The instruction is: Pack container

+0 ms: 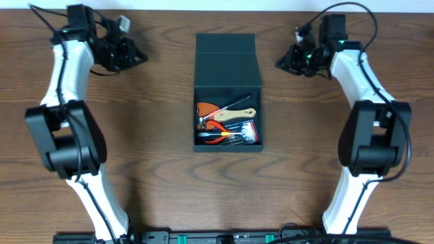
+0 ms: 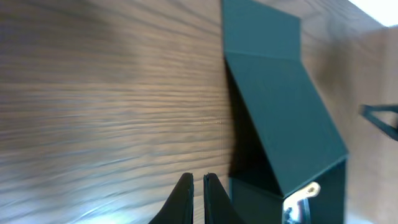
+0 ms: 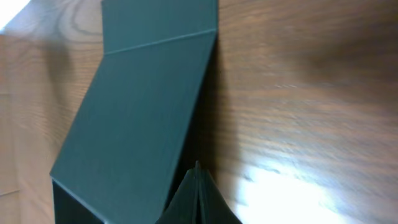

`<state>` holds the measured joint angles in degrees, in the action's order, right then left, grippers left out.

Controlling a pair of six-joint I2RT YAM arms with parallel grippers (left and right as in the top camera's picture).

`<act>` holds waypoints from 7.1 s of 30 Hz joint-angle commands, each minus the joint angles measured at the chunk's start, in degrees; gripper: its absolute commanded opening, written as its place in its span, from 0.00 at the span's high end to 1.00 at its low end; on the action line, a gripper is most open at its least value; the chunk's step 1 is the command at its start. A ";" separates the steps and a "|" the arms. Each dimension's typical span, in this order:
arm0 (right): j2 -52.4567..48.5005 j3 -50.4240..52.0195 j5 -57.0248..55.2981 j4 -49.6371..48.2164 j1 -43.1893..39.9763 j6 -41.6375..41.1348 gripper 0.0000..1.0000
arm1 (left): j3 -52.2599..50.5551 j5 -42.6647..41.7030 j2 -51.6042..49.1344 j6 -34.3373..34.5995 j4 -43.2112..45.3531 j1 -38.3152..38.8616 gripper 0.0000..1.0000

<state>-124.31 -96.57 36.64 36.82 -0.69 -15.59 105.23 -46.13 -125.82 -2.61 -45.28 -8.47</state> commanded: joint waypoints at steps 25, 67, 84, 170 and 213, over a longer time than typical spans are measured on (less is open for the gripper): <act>-12.76 0.02 11.65 -16.35 4.17 -2.80 0.99 | -0.33 -19.19 -16.00 2.93 8.72 7.63 0.94; -11.26 0.00 24.98 -21.00 4.26 -10.60 0.99 | -0.31 -34.95 -16.72 25.16 35.30 9.31 0.94; 9.14 0.00 9.53 -13.60 4.90 -7.23 0.99 | -0.33 -29.03 4.09 23.21 26.64 10.58 0.94; 75.91 12.15 -54.16 6.95 18.40 28.30 0.99 | -17.77 57.90 81.70 2.62 -9.90 23.26 0.60; 104.96 12.20 -44.74 57.18 18.38 18.84 0.01 | -17.77 59.25 96.30 2.49 -41.24 23.26 0.02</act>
<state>-19.49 -84.49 -8.49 91.79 17.17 3.95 87.57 12.45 -29.67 0.01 -86.46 15.07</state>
